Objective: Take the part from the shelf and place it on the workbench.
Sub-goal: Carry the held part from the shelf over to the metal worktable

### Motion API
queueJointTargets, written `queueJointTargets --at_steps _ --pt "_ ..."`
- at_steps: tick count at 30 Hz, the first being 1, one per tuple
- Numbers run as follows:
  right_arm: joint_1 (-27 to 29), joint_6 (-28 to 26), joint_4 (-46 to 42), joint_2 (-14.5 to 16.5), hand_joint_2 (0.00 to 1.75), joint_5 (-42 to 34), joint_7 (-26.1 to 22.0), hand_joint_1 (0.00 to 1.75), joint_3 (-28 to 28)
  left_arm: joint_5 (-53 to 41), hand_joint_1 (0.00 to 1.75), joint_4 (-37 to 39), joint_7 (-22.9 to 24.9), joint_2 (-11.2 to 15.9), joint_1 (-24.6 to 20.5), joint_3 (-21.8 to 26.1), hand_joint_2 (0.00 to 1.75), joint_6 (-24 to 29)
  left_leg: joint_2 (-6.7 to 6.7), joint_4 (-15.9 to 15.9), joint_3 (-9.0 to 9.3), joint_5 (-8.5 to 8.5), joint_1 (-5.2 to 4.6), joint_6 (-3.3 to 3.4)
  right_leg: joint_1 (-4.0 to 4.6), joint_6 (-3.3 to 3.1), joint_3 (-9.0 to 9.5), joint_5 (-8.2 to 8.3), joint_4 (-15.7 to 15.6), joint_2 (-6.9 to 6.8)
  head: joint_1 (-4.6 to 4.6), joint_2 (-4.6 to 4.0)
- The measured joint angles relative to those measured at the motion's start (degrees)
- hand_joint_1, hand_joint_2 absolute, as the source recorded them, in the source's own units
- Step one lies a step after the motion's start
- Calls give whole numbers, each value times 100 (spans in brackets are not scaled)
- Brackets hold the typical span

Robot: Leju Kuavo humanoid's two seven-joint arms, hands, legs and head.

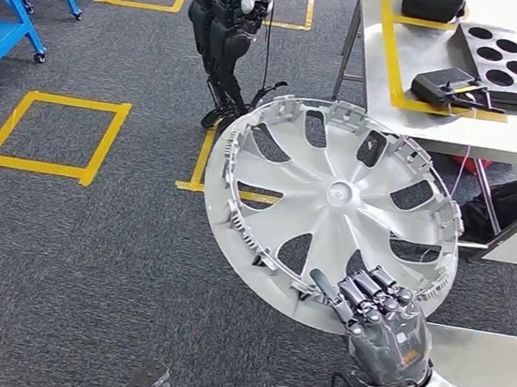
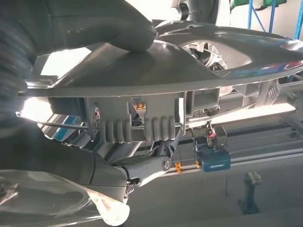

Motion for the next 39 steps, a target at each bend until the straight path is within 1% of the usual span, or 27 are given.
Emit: queueJointTargets --at_steps 2,4,5,6,7,9,10,11,12,14,16,17,19,20,21,22,23,25,27,30,31,33,35,36,37,38,39 --pt "0 0 -20 1 175 -2 -19 175 -27 -7 0 -1 1 -5 -8 0 0 -6 20 -175 74 102 52 47 -1 30 -148 -226 311 -9 14 0" --pt "3 0 -22 2 175 -1 -34 175 -37 -15 0 -1 2 -4 -7 0 0 -8 35 -200 78 122 62 51 -49 82 -465 -573 1011 -19 18 0" --pt "8 0 -22 4 175 2 -39 175 -38 -18 0 0 2 -4 -4 0 0 -9 41 -193 72 118 67 41 -86 115 -599 -672 1306 -24 16 0" --pt "15 0 -22 7 175 2 -39 175 -42 -21 0 1 3 -4 0 0 0 -9 46 -180 65 111 76 21 -125 154 -651 -674 1428 -33 14 0" --pt "18 0 -22 9 175 1 -40 175 -48 -23 0 1 4 -3 1 0 0 -10 48 -156 57 98 95 -13 -166 195 -592 -572 1327 -45 14 0" --pt "17 1 -21 10 175 2 -45 175 -60 -28 0 2 5 1 -1 0 0 -10 46 -54 27 42 148 -121 -239 306 -222 -271 653 -78 18 0" --pt "16 1 -24 13 175 2 -49 175 -62 -30 0 2 5 7 -5 -1 0 -10 44 31 -3 3 163 -186 -255 326 -46 -180 345 -70 26 0" --pt "14 1 -28 16 175 3 -51 175 -63 -34 0 2 5 13 -8 -1 0 -10 41 104 -35 -27 168 -238 -256 313 59 -151 168 -60 27 0" --pt "14 1 -32 20 175 3 -52 175 -64 -37 0 2 6 18 -8 -1 0 -10 39 157 -63 -40 166 -279 -238 272 81 -177 138 -39 22 0" --pt "21 0 -38 22 175 3 -49 175 -69 -42 0 2 7 18 1 -2 0 -10 37 190 -91 -39 182 -323 -208 146 53 -160 194 -21 7 0" --pt "25 0 -38 23 175 1 -43 175 -73 -42 0 2 8 13 4 -2 0 -10 35 349 -152 -184 205 -357 -192 68 33 -146 213 -21 -9 0" --pt "23 0 -39 23 175 1 -40 175 -74 -42 0 2 8 10 1 -2 0 -10 35 581 -243 -351 210 -365 -184 34 26 -137 211 -24 -20 0" --pt "20 0 -39 24 175 1 -38 175 -76 -42 0 2 8 7 3 -2 0 -10 33 1339 -545 -764 205 -344 -143 -16 -1 -121 211 -27 -32 0" --pt "20 0 -38 26 175 1 -38 175 -76 -42 0 2 8 7 7 -2 0 -10 32 1679 -681 -904 195 -321 -116 -36 -18 -111 211 -26 -33 0" --pt "21 0 -38 28 175 1 -39 175 -75 -42 0 2 8 8 12 -2 0 -10 30 1860 -743 -946 176 -286 -90 -53 -33 -101 212 -24 -32 0" --pt "21 1 -38 30 175 1 -39 175 -75 -42 0 2 8 8 15 -2 0 -10 27 1823 -704 -880 149 -242 -70 -68 -45 -92 212 -21 -32 0" --pt "21 1 -38 31 175 1 -41 175 -74 -42 0 2 8 8 15 -2 0 -10 23 1567 -559 -724 113 -194 -57 -80 -51 -84 212 -16 -31 0" --pt "21 1 -39 31 175 1 -45 175 -73 -42 0 2 8 11 7 -2 0 -10 8 776 -141 -392 34 -92 -41 -88 -59 -68 213 -9 -31 0" --pt "20 0 -40 31 175 1 -46 175 -73 -42 0 2 7 17 -3 -2 0 -10 -7 291 88 -271 -20 -44 -39 -59 -87 -43 215 -11 -30 0" --pt "20 0 -40 31 175 1 -45 175 -75 -42 0 2 8 15 2 -1 0 -9 -3 167 91 -216 -28 -33 -53 23 -134 -10 204 -18 -27 0" --pt "20 0 -40 31 175 0 -45 175 -76 -42 0 2 8 12 0 0 0 -9 5 120 92 -171 -15 -16 -52 43 -179 -78 270 -21 -24 0" --pt "19 0 -40 31 175 -1 -46 175 -77 -42 0 1 8 -1 -8 0 0 -9 22 53 74 -95 11 9 -50 72 -392 -398 727 -29 -17 0" --pt "22 1 -39 31 175 -1 -49 175 -75 -42 0 1 8 -7 -1 0 0 -10 34 49 29 -63 10 21 -49 106 -668 -756 1440 -35 -17 0" --pt "25 1 -38 31 175 0 -48 175 -75 -42 0 2 8 -7 5 0 0 -10 39 51 11 -50 9 19 -50 120 -739 -827 1661 -36 -19 0" --pt "28 2 -37 31 175 1 -48 175 -76 -42 0 2 8 -7 8 0 0 -10 43 54 -4 -38 9 14 -52 130 -704 -788 1666 -41 -17 0" --pt "27 2 -37 31 175 1 -47 175 -77 -42 0 2 8 -7 10 0 0 -10 43 58 -13 -30 10 8 -54 135 -562 -659 1457 -49 -16 0" --pt "25 2 -37 31 175 1 -47 175 -77 -42 0 2 8 -9 9 0 0 -10 44 68 -18 -25 10 2 -59 137 -330 -476 1072 -65 -18 0"
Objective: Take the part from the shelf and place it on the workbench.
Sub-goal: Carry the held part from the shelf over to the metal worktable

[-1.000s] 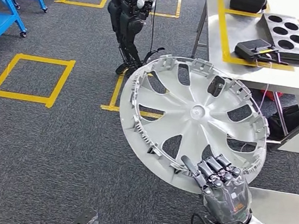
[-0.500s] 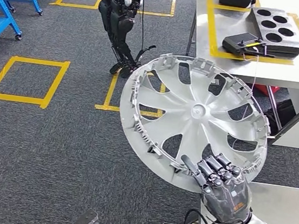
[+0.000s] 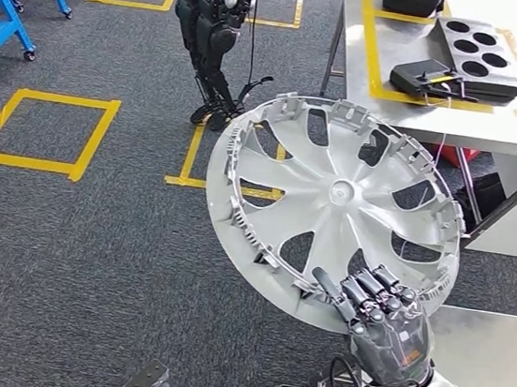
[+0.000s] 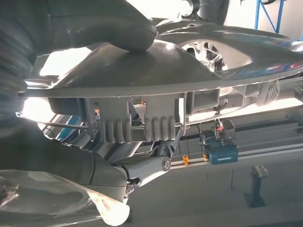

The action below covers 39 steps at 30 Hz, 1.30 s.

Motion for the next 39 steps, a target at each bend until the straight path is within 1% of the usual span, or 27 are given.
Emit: queueJointTargets --at_steps 2,3,6,7,9,11,12,13,14,16,17,18,20,22,23,24,26,27,28,29,30,31,33,34,37,38,39 --pt "-10 -1 -1 1 175 0 -5 175 -1 0 0 0 0 2 -4 0 0 -1 -1 43 -26 2 -18 -28 4 -22 425 204 -725 -30 -3 0" --pt "-11 -1 -2 1 175 -1 -9 175 -2 -1 0 0 0 3 -5 0 0 -1 -2 68 -48 8 -27 -49 10 -48 532 236 -920 -36 -7 0" --pt "-6 -2 -6 4 175 -1 -16 175 -5 -9 0 0 0 7 -1 0 0 -4 -3 107 -103 31 -29 -122 20 -154 541 274 -985 -27 -13 0" --pt "-8 -2 -6 6 175 0 -18 175 -8 -14 0 0 0 7 0 0 0 -4 -8 162 -125 -22 -24 -152 13 -191 534 297 -993 -28 -18 0" --pt "-14 -2 -6 10 175 -1 -23 175 -12 -21 0 0 0 7 -3 0 0 -4 -20 586 -293 -334 0 -220 -3 -263 506 342 -1012 -34 -33 0" --pt "-16 -1 -6 20 175 1 -26 175 -14 -21 0 0 0 7 1 0 0 -5 -23 1361 -593 -753 36 -274 5 -299 450 376 -1010 -35 -44 0" --pt "-15 0 -5 23 175 2 -27 175 -14 -20 0 0 0 8 6 0 0 -6 -23 1664 -700 -871 52 -287 8 -305 424 392 -1008 -34 -44 0" --pt "-14 0 -4 24 175 2 -27 175 -15 -19 0 0 0 8 10 0 0 -7 -23 1767 -714 -876 63 -291 10 -304 401 409 -1006 -32 -44 0" --pt "-13 0 -4 25 175 2 -27 175 -16 -18 0 0 0 8 12 0 0 -8 -24 1649 -621 -779 71 -288 11 -299 385 424 -1004 -28 -44 0" --pt "-14 -1 -3 26 175 1 -27 175 -17 -15 0 0 0 8 8 0 0 -9 -28 868 -182 -421 78 -260 10 -279 373 450 -1005 -22 -44 0" --pt "-16 -1 -3 27 175 1 -27 175 -17 -14 0 0 0 7 2 0 0 -9 -34 477 21 -300 73 -243 18 -262 363 461 -999 -21 -43 0" --pt "-19 -2 -3 27 175 0 -27 175 -19 -13 0 0 0 7 -5 0 0 -9 -39 203 153 -232 65 -228 22 -236 345 478 -995 -21 -41 0" --pt "-23 -2 -3 30 175 1 -28 175 -24 -13 0 0 1 8 -5 0 0 -9 -44 62 188 -221 39 -197 21 -171 305 521 -996 -25 -38 0" --pt "-22 -2 -3 31 175 2 -28 175 -30 -14 0 0 3 9 0 0 0 -9 -37 21 160 -159 39 -134 2 -109 258 513 -983 -26 -36 0" --pt "-23 -1 -3 31 175 2 -27 175 -32 -15 0 0 4 8 -4 0 0 -9 -31 -6 145 -120 45 -96 -3 -87 199 424 -887 -25 -29 0" --pt "-25 -1 -3 32 175 1 -27 175 -34 -17 0 0 4 5 -11 0 0 -9 -25 -32 124 -81 51 -59 -5 -74 93 265 -670 -24 -23 0" --pt "-26 -1 -3 34 175 0 -28 175 -35 -22 0 0 5 2 -16 0 0 -10 -17 -36 61 -32 37 -16 -6 -54 -213 -157 68 -23 -16 0" --pt "-23 -1 -3 35 175 0 -27 175 -35 -24 0 0 5 2 -13 0 0 -10 -14 -35 30 -11 26 -8 -4 -46 -338 -302 410 -23 -17 0" --pt "-21 -1 -2 35 175 0 -26 175 -35 -24 0 0 6 2 -9 0 0 -11 -12 -33 2 9 18 -5 -2 -42 -380 -351 587 -23 -18 0" --pt "-20 0 -2 35 175 0 -25 175 -35 -24 0 0 7 3 -7 0 0 -11 -11 -31 -20 27 12 -8 0 -45 -310 -294 536 -23 -17 0" --pt "-20 0 -1 35 175 0 -25 175 -35 -24 0 0 7 3 -6 0 0 -11 -12 -27 -34 41 8 -13 2 -56 -115 -146 245 -24 -18 0" --pt "-25 0 -1 35 175 0 -25 175 -35 -24 0 0 7 2 -7 0 0 -11 -12 -20 -42 51 6 -21 4 -73 147 15 -178 -29 -17 0" --pt "-42 -1 -2 35 175 -1 -25 175 -34 -26 0 0 7 1 -13 0 0 -14 -11 13 -74 69 -17 -55 18 -111 574 199 -894 -37 -21 0" --pt "-48 -1 -2 35 175 -1 -24 175 -34 -27 0 0 7 0 -15 0 0 -17 -10 30 -96 82 -25 -79 26 -130 656 213 -1041 -38 -22 0" --pt "-49 -2 -3 36 175 0 -20 175 -36 -33 0 0 8 0 -12 0 0 -22 -14 76 -149 90 -22 -166 25 -202 645 261 -1073 -31 -25 0" --pt "-54 -1 -3 37 175 1 -19 175 -37 -35 0 0 9 2 -12 0 0 -22 -20 160 -182 11 -13 -204 15 -233 637 287 -1083 -35 -33 0" --pt "-59 -1 -3 38 175 0 -18 175 -37 -38 0 0 9 4 -13 0 0 -22 -26 355 -257 -140 0 -245 4 -262 625 312 -1095 -40 -41 0"
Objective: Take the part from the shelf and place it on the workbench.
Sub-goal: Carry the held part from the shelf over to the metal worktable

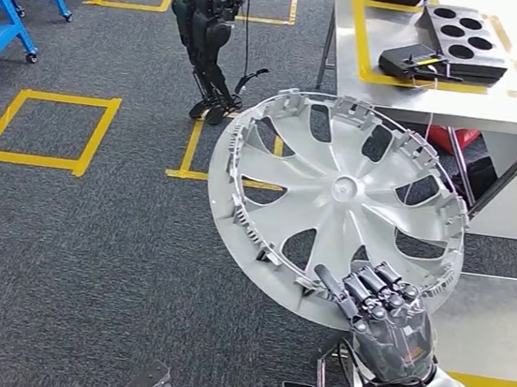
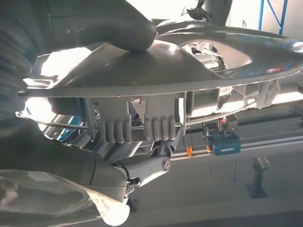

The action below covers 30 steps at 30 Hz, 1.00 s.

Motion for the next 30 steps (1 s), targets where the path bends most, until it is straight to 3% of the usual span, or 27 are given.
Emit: queueJointTargets --at_steps 3,4,5,6,8,10,13,15,18,19,20,21,23,25,30 --pt "-4 0 0 11 175 1 -4 175 2 -2 0 0 2 2 5 0 0 0 -5 1071 -400 -600 59 -95 4 -41 -70 49 3 -7 -11 0" --pt "-2 1 0 15 175 2 -5 175 1 -2 0 0 3 2 9 0 0 0 -5 1304 -468 -676 74 -108 6 -41 -96 65 7 -6 -11 0" --pt "-1 1 0 15 175 1 -6 175 1 -2 0 0 4 3 12 0 0 0 -5 1329 -438 -644 86 -114 6 -36 -117 80 10 -3 -11 0" --pt "1 1 0 15 175 1 -6 175 1 -2 0 0 4 3 13 0 0 0 -5 1118 -296 -510 97 -112 5 -30 -130 92 12 1 -11 0" --pt "2 1 0 15 175 1 -7 175 1 -2 0 -1 4 4 7 0 0 0 -9 325 153 -172 104 -88 11 -6 -143 112 17 9 -10 0" --pt "-2 0 0 15 175 1 -7 175 -1 -2 0 -1 5 4 -3 1 0 0 -15 -223 411 -39 91 -45 23 42 -186 139 34 11 -5 0" --pt "-3 -1 0 15 175 2 -7 175 -3 -2 0 0 7 6 4 2 0 0 -13 -335 388 -13 73 49 10 140 -261 174 44 4 -4 0" --pt "1 -1 0 15 175 0 -7 175 -4 -2 0 -1 7 3 -1 3 0 0 -4 -378 366 46 79 137 -2 180 -381 -4 255 7 5 0" --pt "7 -1 0 17 175 -1 -12 175 -5 -2 0 0 7 0 -6 4 0 0 5 -392 297 102 54 213 -3 208 -851 -581 1341 13 18 0" --pt "14 -1 0 17 175 -1 -12 175 -6 -2 0 0 7 -1 -2 4 0 0 7 -391 275 115 42 222 -2 212 -962 -676 1628 13 15 0" --pt "20 0 0 17 175 -1 -11 175 -7 -2 0 0 7 0 2 4 0 0 8 -390 258 128 32 224 -1 212 -975 -671 1717 13 17 0" --pt "25 1 0 17 175 -1 -10 175 -8 -2 0 0 7 -1 4 4 0 0 7 -388 249 139 27 223 1 205 -862 -560 1557 13 15 0" --pt "23 1 0 17 175 0 -10 175 -8 -2 0 0 7 -3 2 4 0 0 6 -377 241 153 20 210 5 176 -402 -232 770 6 17 0" --pt "14 -1 -2 18 175 0 -18 175 -8 -2 0 0 7 -4 -4 5 0 0 4 -346 210 166 -1 174 15 142 -35 -76 128 7 10 0" --pt "32 0 -4 31 175 0 -26 175 -31 -5 0 -1 6 4 -4 11 0 -1 4 -319 153 209 -15 212 39 135 15 -49 -14 19 7 0"
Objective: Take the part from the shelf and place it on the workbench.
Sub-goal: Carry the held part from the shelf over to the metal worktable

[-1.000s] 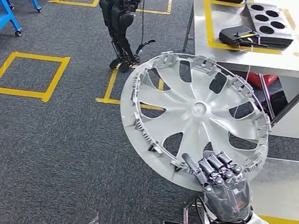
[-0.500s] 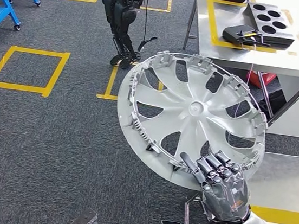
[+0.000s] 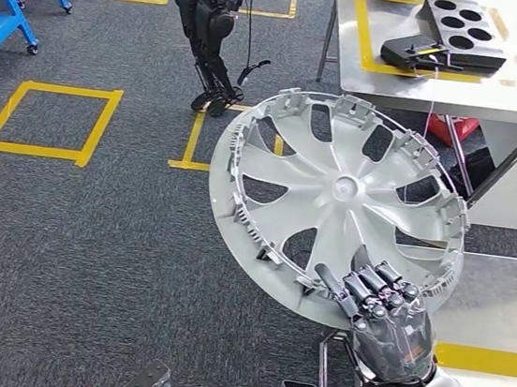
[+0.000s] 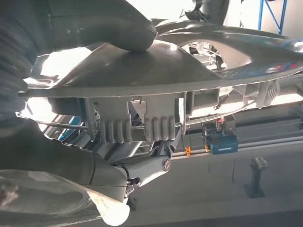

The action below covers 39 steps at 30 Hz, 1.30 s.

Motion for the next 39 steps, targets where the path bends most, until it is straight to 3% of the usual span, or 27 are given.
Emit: queueJointTargets --at_steps 5,10,13,15,17,18,19,20,23,25,26,29,31,35,39 --pt "-4 -1 0 14 175 0 -16 175 -21 -22 0 1 -2 2 -2 2 0 -15 -1 -26 0 32 17 -51 15 -23 -14 12 6 -6 1 0" --pt "-5 -1 0 19 175 2 -15 175 -23 -68 0 1 -2 8 -3 2 0 -40 -4 2 -22 23 4 -33 2 -11 -21 26 7 -10 -1 0" --pt "-4 -1 -9 19 175 2 -15 175 -25 -88 0 0 -2 6 -6 2 0 -43 2 -88 0 83 23 -8 -8 29 -47 -1 26 -10 2 0" --pt "-6 -2 -16 20 175 0 -15 175 -27 -90 0 0 -3 -2 -17 2 0 -44 13 -182 11 148 52 15 -16 62 -214 -249 355 -3 16 0" --pt "-5 -2 -15 22 175 -1 -16 175 -27 -88 0 1 -4 -5 -23 2 0 -49 17 -189 -20 169 51 23 -36 111 -543 -632 1090 0 25 0" --pt "-2 -1 -15 23 175 -1 -16 175 -27 -88 0 1 -4 -5 -22 2 0 -51 17 -183 -39 175 52 19 -47 138 -688 -754 1422 -1 25 0" --pt "1 -1 -14 23 175 0 -16 175 -27 -89 0 1 -4 -5 -19 2 0 -54 17 -175 -56 180 54 14 -59 162 -757 -776 1587 -1 24 0" --pt "2 0 -14 23 175 0 -15 175 -28 -89 0 1 -4 -5 -18 2 0 -55 16 -159 -74 183 61 6 -74 186 -712 -681 1509 -3 25 0" --pt "-5 1 -13 24 175 1 -15 175 -27 -78 0 1 9 -3 -22 5 0 -42 7 -36 -141 158 76 -72 -132 245 -164 -205 443 -2 31 0" --pt "-7 1 -14 26 175 0 -8 175 -25 -67 0 1 27 4 -26 11 0 -15 -1 47 -188 138 56 -144 -141 188 17 -146 113 23 26 0" --pt "-3 1 -14 28 175 0 -3 175 -25 -64 0 1 34 6 -27 15 0 -3 -3 66 -205 134 46 -128 -135 142 20 -141 113 38 24 0" --pt "-2 1 -15 32 175 0 2 175 -30 -62 0 1 49 10 -28 18 0 7 -4 66 -223 175 44 64 -114 87 9 -105 117 41 18 0" --pt "-6 1 -15 33 175 1 5 175 -29 -63 0 1 54 9 -31 19 0 7 -5 58 -225 208 49 99 -95 67 3 -95 120 41 16 0" --pt "-5 1 -15 34 175 2 52 175 -24 -63 0 1 60 7 -31 21 0 6 -5 29 -227 240 63 39 -73 39 -10 -90 126 39 18 0" --pt "-4 1 -15 34 175 2 157 175 -14 -63 0 1 60 2 -31 23 0 7 -5 3 -233 236 78 -174 -75 25 -27 -93 126 38 19 0"
